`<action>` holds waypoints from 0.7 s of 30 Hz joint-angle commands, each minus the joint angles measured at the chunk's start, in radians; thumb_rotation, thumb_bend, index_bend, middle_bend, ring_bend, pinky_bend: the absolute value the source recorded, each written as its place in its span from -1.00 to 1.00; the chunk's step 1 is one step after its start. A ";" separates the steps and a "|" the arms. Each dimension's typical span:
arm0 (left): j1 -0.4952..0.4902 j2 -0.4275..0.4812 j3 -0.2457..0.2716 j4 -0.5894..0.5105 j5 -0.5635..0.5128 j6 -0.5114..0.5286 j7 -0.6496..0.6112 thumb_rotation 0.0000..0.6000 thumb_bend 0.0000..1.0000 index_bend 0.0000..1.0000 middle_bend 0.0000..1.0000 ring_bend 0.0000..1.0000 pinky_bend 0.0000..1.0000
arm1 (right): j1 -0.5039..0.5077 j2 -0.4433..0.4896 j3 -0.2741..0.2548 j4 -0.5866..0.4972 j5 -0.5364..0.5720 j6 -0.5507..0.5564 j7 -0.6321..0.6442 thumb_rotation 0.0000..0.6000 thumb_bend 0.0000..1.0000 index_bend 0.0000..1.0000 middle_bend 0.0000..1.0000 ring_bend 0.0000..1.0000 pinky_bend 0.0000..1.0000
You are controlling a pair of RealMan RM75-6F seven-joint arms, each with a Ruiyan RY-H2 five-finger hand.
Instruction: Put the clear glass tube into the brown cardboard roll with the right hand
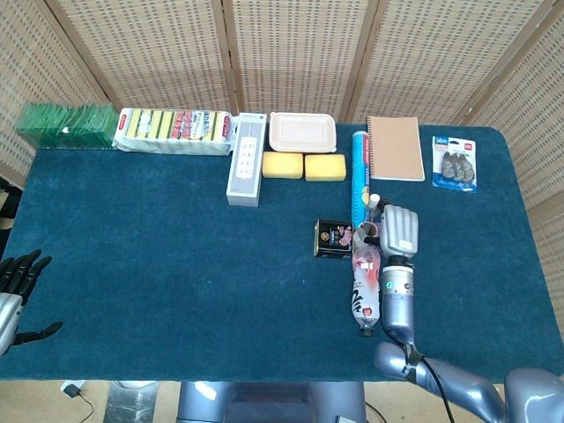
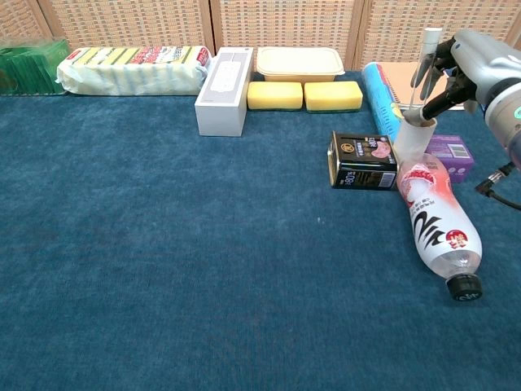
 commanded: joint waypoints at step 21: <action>0.001 0.002 0.005 -0.001 0.006 0.000 0.002 0.78 -0.84 -0.96 -1.00 -1.00 -1.00 | -0.005 0.026 -0.007 -0.031 -0.010 0.022 -0.028 1.00 -0.44 0.01 0.15 0.40 0.55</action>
